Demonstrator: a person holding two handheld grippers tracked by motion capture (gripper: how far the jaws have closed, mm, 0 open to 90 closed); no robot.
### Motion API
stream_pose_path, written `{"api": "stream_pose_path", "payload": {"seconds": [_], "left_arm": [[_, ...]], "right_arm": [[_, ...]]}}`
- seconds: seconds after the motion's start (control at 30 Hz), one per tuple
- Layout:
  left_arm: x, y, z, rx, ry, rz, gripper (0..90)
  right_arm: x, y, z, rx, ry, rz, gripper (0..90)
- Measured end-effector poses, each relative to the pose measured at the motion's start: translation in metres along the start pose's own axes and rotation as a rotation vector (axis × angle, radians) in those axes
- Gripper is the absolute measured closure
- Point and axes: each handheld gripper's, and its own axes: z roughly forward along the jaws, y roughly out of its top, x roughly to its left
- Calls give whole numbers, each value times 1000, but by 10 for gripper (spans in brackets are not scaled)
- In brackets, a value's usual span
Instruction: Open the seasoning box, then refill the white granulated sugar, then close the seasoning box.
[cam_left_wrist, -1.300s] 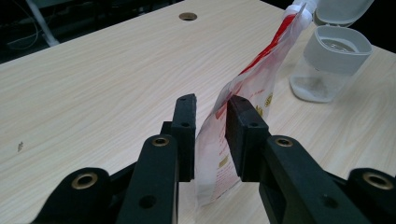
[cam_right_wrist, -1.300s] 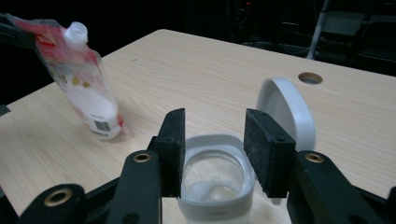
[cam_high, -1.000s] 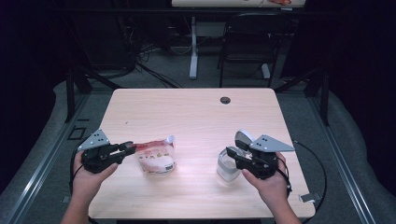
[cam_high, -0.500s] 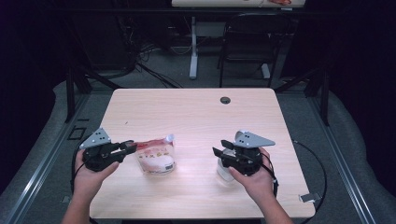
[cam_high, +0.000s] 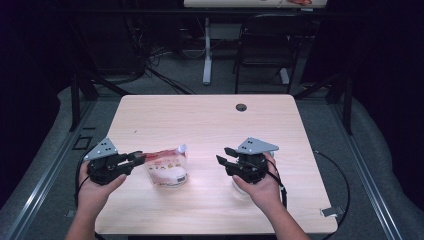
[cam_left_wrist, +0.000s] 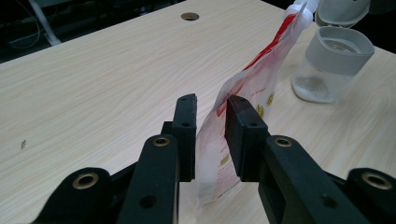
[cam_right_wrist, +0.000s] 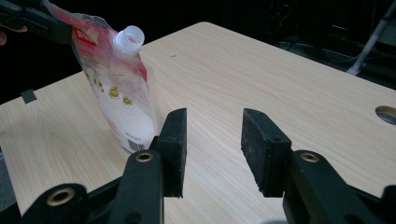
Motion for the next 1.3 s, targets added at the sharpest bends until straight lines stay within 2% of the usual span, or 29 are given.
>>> {"api": "stream_pose_path", "payload": {"seconds": [0.2, 0.47, 0.93, 1.3], "left_arm": [[1, 0, 1, 3, -2, 2, 742], [3, 0, 1, -1, -9, -2, 749], [4, 0, 2, 1, -14, -7, 761], [6, -1, 2, -8, -26, -13, 769]], "right_arm": [[6, 6, 12, 19, 15, -33, 624], [16, 13, 30, 26, 55, -47, 629], [26, 24, 45, 24, 98, -64, 632], [33, 23, 66, 32, 152, -64, 592]]}}
